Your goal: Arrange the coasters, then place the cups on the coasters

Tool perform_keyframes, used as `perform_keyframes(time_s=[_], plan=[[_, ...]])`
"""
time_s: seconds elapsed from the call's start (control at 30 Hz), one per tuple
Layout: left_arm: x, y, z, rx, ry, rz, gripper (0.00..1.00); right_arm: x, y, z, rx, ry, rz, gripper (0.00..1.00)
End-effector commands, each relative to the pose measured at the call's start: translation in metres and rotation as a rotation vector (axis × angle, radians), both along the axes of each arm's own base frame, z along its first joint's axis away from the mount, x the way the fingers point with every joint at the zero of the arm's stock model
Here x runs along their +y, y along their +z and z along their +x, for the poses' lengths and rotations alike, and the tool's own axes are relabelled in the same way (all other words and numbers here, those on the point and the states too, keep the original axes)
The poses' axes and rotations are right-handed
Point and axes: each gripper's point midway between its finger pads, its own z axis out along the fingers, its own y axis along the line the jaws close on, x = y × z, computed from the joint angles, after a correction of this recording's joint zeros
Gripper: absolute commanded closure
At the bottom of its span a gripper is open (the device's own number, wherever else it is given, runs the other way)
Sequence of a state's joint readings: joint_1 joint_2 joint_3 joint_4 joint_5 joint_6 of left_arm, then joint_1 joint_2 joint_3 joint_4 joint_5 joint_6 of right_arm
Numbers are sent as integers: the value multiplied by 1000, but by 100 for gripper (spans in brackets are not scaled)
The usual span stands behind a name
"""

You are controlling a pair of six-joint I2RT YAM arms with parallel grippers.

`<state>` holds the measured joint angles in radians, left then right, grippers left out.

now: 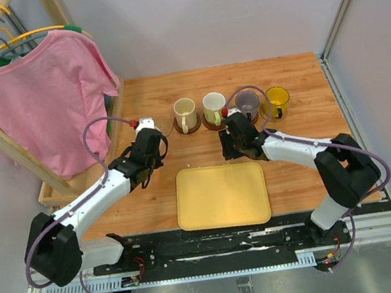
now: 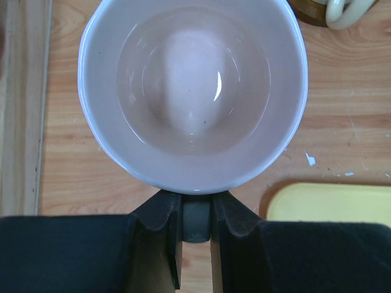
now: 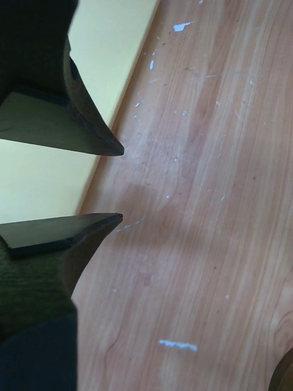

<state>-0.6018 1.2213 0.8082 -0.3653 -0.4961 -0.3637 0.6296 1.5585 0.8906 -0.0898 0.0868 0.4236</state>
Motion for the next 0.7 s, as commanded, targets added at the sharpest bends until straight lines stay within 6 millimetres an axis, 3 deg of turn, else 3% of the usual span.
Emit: perform_keyframes(time_s=[0.0, 0.4, 0.67], plan=[[-11, 37, 45, -139, -22, -69, 99, 25, 4, 10, -16, 70, 13, 56], [1, 49, 82, -168, -14, -101, 99, 53, -16, 20, 40, 129, -3, 57], [3, 48, 97, -157, -20, -108, 99, 65, -22, 13, 63, 161, -10, 58]])
